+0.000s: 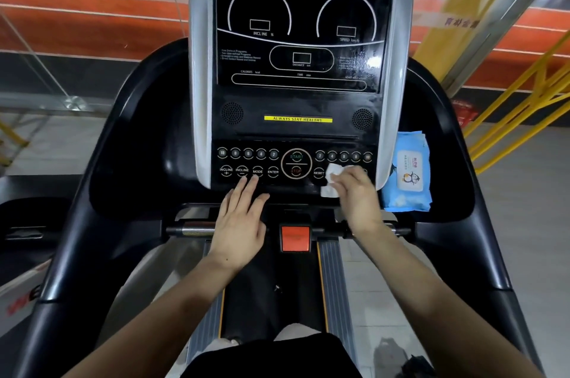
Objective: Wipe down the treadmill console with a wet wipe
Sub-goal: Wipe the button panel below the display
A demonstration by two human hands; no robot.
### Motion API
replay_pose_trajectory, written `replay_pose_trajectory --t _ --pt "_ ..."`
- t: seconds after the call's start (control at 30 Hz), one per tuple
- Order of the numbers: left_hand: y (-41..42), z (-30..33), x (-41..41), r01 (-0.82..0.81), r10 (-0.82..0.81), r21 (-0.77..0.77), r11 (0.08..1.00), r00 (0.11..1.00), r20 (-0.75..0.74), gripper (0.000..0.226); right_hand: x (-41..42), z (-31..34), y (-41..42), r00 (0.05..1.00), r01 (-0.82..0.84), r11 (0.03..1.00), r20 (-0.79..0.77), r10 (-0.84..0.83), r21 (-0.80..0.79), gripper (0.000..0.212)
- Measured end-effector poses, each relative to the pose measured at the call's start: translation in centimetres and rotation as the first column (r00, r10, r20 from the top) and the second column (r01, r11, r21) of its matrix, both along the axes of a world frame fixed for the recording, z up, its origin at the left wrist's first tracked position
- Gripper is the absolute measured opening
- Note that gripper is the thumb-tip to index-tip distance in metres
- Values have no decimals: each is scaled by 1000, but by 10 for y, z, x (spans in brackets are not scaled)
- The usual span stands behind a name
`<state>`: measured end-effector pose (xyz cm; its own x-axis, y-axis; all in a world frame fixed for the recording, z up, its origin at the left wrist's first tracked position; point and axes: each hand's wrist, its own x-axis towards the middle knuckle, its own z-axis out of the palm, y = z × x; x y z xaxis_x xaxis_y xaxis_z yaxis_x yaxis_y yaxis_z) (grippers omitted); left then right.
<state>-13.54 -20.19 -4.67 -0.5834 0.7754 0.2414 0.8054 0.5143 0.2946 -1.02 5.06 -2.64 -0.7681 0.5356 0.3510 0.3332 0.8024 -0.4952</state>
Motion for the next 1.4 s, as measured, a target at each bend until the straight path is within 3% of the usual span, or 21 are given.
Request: replay_pose_trajectory --t 0.1,0.4,0.63,0.8,1.23,1.4 --pt "6 -1 2 1 -1 -4 1000 1000 3 58 30 9 30 995 99 994 23 -98 -56 13" --pt "11 -4 5 -19 19 0 1000 1000 -12 57 38 -2 44 996 -50 992 82 40 119 14" --pt "3 -3 -2 -48 48 28 998 999 -4 48 -14 -3 1 983 -183 981 12 182 59 3" --pt "-16 -2 -12 -112 112 15 994 994 1 50 -56 -2 -36 955 -296 943 65 289 152 13" --pt "-86 -10 -29 -277 275 34 960 960 55 49 -160 3 -151 868 -486 856 208 450 178 14" --pt "-98 -13 -28 -278 276 24 960 959 71 52 -163 1 -166 841 -529 820 268 470 220 22"
